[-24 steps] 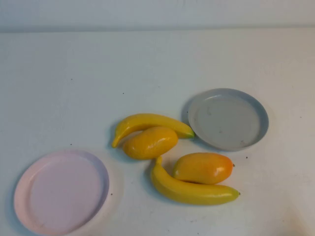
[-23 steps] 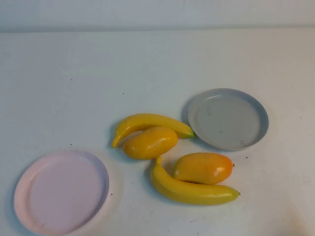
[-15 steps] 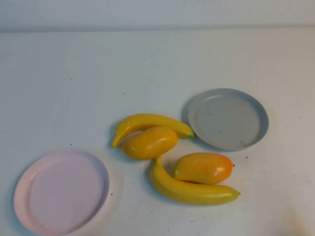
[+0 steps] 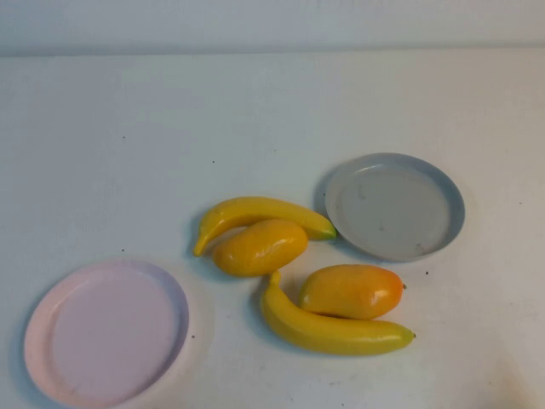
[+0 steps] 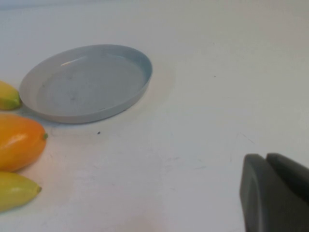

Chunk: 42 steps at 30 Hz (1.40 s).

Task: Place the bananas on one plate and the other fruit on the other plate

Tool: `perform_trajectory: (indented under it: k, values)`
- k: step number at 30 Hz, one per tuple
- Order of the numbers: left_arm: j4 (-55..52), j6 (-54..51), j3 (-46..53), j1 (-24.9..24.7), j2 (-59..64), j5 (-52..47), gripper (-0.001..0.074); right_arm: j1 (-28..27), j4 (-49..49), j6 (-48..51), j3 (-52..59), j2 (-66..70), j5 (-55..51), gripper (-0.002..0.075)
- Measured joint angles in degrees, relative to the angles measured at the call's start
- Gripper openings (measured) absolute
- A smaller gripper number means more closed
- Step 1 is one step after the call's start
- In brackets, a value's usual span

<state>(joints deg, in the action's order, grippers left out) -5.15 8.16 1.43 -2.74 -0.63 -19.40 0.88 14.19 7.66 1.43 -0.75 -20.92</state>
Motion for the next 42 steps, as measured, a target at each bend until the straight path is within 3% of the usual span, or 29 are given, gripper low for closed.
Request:
perform_trajectory:
  k: [9,17,23,32,37,42]
  values:
    - [6.48,18.32,0.00,0.00,0.00,8.02,-0.0005,0.00,0.00,0.00,0.00,0.00,0.00,-0.0017]
    - [6.12,22.11,0.00,0.00,0.00,13.14,-0.0005,0.00,0.00,0.00,0.00,0.00,0.00,-0.0017]
    - [9.41,24.92,-6.03,0.00,0.35,3.84,-0.0005,0.00,0.00,0.00,0.00,0.00,0.00,-0.0017]
    - [12.65,6.49,-27.48,-0.84,16.06,-20.09,-0.0005,0.00,0.00,0.00,0.00,0.00,0.00,-0.0017]
    - [21.73,-13.09,-37.27,-1.30,29.61,-33.31,-0.0005,0.00,0.00,0.00,0.00,0.00,0.00,-0.0017]
    - [29.12,-27.99,-44.46,-1.53,43.80,-38.90,-0.0005,0.00,0.00,0.00,0.00,0.00,0.00,-0.0017]
